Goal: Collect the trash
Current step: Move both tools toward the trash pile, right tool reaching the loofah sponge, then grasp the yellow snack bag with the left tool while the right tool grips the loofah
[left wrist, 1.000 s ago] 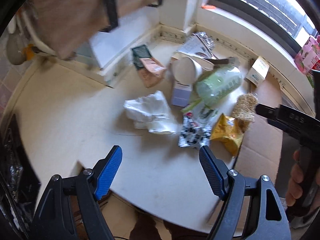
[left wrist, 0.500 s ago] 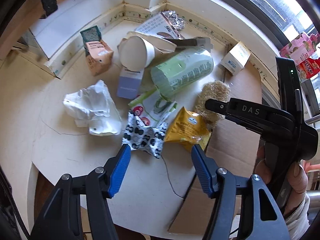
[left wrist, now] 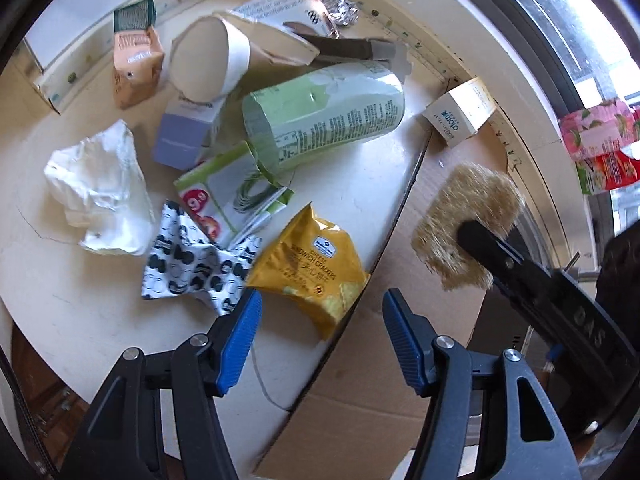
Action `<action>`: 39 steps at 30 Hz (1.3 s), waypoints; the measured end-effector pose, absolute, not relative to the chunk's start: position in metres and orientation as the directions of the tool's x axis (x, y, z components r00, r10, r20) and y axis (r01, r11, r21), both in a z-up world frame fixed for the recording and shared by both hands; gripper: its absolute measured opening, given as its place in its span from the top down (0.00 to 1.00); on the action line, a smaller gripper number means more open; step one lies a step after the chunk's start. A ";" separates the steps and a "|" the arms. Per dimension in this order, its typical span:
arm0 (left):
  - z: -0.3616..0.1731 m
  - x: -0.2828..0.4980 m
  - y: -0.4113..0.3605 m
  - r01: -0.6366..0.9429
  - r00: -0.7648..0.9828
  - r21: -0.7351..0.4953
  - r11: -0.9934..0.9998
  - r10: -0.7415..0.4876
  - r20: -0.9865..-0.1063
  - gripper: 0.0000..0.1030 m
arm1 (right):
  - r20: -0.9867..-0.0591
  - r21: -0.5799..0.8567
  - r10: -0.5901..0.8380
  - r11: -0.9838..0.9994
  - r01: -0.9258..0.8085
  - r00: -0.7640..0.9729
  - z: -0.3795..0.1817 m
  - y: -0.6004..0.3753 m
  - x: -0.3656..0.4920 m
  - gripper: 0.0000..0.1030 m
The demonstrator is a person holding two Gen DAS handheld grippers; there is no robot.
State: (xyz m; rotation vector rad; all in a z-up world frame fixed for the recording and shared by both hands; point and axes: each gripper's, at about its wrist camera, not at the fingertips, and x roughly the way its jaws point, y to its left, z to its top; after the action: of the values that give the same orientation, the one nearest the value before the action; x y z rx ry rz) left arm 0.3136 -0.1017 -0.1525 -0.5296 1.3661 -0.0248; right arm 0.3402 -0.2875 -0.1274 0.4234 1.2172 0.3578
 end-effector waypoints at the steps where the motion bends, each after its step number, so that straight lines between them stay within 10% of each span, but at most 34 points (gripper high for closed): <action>1: -0.157 0.316 -0.103 -0.306 0.219 -0.387 0.870 -0.331 -0.918 0.40 | -0.824 0.487 0.473 0.873 -0.036 0.311 -0.129 -0.291 0.339 0.72; 19: -0.194 0.344 -0.113 -0.468 0.166 -0.290 0.835 -0.239 -0.957 0.42 | -0.823 0.511 0.494 0.860 -0.015 0.280 -0.147 -0.308 0.328 0.72; 24: -0.195 0.342 -0.108 -0.459 0.173 -0.311 0.832 -0.259 -0.950 0.80 | -0.827 0.507 0.491 0.862 -0.012 0.274 -0.149 -0.307 0.326 0.72; 39: -0.129 0.274 -0.100 -0.219 0.247 -0.239 0.946 -0.183 -0.951 0.91 | -0.819 0.504 0.504 0.860 -0.076 0.273 -0.126 -0.283 0.283 0.72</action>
State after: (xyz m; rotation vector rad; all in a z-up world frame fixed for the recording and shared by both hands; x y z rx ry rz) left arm 0.2739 -0.1004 -0.1288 -0.3547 1.3289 0.0249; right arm 0.2834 -0.2835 -0.1262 0.4043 1.2408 0.4052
